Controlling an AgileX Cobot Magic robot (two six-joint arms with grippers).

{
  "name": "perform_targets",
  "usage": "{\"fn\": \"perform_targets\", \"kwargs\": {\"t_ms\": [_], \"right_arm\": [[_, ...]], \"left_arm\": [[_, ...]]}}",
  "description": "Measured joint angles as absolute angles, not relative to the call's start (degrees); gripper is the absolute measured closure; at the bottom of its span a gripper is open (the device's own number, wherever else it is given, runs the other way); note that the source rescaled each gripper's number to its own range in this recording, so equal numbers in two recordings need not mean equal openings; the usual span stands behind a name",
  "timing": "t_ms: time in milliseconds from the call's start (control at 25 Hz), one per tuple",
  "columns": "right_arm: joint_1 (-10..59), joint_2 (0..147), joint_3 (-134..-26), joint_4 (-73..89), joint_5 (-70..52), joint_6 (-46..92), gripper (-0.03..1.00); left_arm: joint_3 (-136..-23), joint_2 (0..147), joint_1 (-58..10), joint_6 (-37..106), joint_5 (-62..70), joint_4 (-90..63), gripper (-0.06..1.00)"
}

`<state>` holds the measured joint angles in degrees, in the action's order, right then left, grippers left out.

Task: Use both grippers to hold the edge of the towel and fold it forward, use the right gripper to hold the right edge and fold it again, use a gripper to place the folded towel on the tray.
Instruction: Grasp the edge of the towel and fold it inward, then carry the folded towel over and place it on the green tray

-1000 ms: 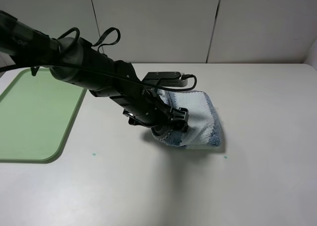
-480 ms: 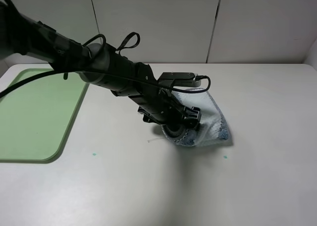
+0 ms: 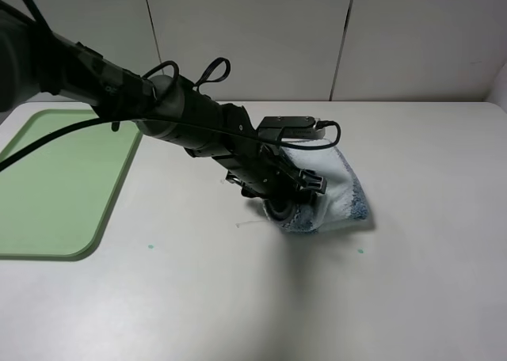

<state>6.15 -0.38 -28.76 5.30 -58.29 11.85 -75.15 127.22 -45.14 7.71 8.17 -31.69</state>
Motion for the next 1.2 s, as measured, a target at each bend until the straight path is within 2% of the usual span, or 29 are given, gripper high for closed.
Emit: {"fn": "perform_targets", "kwargs": {"t_ms": [200,360,760,1200], "right_arm": [[6.15,-0.38,-28.76,5.3,-58.29,11.85,-0.03],[6.15,-0.38,-28.76,5.3,-58.29,11.85,-0.03],[6.15,-0.38,-28.76,5.3,-58.29,11.85,-0.03],[6.15,-0.38,-28.76,5.3,-58.29,11.85,-0.03]], "left_arm": [[-75.15,127.81,-45.66,7.28,8.17,-32.6,0.55],[-75.15,127.87,-45.84,7.22,8.22,-32.73,0.71],[-75.15,127.87,-45.84,7.27,9.21,-32.15,0.72],[-75.36,125.96,-43.29,7.27,17.82,-26.93,0.72]]}}
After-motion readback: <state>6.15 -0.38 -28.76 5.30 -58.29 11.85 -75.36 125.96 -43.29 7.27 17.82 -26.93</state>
